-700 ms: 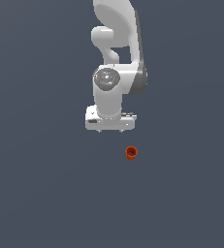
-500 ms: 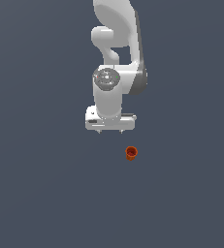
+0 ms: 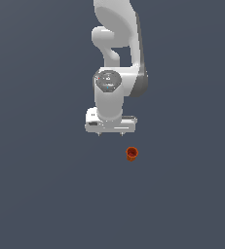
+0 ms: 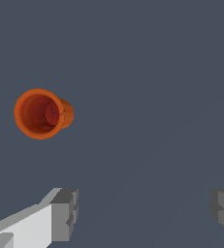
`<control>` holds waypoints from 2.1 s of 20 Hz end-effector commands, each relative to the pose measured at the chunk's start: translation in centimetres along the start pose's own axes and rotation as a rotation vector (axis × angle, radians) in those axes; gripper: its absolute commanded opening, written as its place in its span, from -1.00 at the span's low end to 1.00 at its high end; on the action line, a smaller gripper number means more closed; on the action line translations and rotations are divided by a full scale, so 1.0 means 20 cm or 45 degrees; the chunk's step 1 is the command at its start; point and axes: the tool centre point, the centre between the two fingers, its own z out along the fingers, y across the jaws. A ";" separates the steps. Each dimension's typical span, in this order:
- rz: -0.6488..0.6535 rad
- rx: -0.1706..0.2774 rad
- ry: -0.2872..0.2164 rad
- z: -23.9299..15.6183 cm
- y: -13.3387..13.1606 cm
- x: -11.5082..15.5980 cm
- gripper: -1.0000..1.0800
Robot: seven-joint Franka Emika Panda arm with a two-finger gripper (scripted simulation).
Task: Pick up the object and move it to a goal position.
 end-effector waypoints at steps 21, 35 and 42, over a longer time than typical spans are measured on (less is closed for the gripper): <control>0.250 -0.004 0.092 0.18 -0.41 0.24 0.92; 0.297 0.000 0.109 0.24 -0.51 0.27 0.92; 0.301 0.001 0.110 0.41 -0.50 0.28 0.92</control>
